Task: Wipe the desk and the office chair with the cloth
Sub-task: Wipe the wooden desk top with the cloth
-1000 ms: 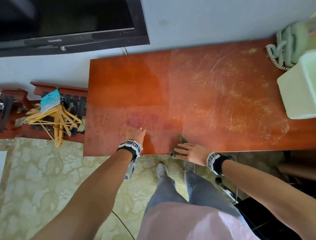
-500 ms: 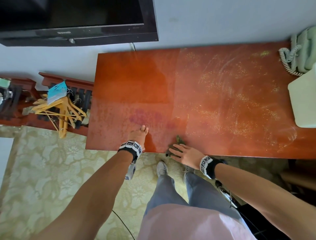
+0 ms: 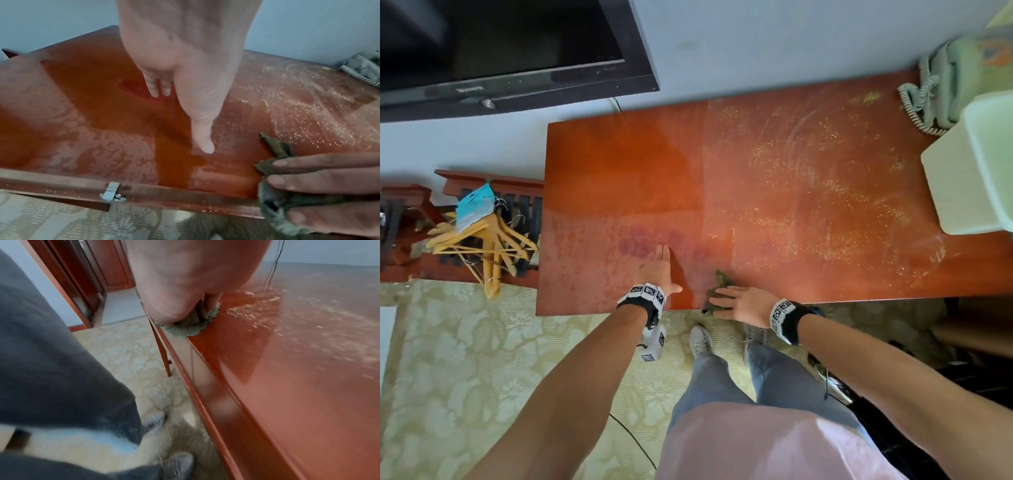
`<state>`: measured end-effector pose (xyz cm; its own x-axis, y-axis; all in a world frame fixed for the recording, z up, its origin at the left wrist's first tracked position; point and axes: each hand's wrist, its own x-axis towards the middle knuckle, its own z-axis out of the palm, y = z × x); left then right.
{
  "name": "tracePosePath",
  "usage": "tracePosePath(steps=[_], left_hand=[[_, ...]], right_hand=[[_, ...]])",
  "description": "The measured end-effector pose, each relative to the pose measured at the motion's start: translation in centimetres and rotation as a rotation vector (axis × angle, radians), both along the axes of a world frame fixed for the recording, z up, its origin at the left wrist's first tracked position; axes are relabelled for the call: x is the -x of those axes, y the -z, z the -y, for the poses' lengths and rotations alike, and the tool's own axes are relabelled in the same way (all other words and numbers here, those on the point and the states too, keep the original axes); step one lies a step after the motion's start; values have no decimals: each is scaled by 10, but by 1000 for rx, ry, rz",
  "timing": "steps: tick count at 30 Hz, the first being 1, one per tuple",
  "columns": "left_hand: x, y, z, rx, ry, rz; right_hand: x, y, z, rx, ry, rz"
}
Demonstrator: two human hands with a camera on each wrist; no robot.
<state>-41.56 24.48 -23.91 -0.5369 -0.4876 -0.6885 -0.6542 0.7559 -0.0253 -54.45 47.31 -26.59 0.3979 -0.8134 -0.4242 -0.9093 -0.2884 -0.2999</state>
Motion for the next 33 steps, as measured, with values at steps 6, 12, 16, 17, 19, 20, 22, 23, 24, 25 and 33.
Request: tracePosePath(steps=[6, 12, 16, 17, 19, 20, 22, 23, 24, 25, 33], left_hand=[[1, 9, -6, -26, 94, 124], [28, -11, 11, -117, 104, 277], [38, -14, 13, -105, 74, 297], [40, -14, 12, -101, 61, 302], [43, -16, 11, -96, 56, 324], [45, -17, 10, -103, 61, 343], [47, -23, 11, -130, 68, 388], [48, -24, 12, -141, 76, 405], [48, -25, 13, -147, 89, 412], [48, -26, 16, -152, 106, 413], [40, -32, 28, -217, 160, 436]], right_hand=[[63, -5, -52, 110, -61, -22], [62, 1, -48, 92, -85, -21], [45, -1, -27, 26, -94, 2], [39, -1, -20, 4, -91, 2], [26, -1, -3, -14, -69, 10], [19, 0, 5, -17, -51, 22], [8, 4, 20, -48, -13, 46], [5, 5, 26, -63, 1, 60], [3, 6, 31, -63, 11, 73], [3, 6, 36, -50, 17, 80], [57, -2, 48, -31, 292, 56]])
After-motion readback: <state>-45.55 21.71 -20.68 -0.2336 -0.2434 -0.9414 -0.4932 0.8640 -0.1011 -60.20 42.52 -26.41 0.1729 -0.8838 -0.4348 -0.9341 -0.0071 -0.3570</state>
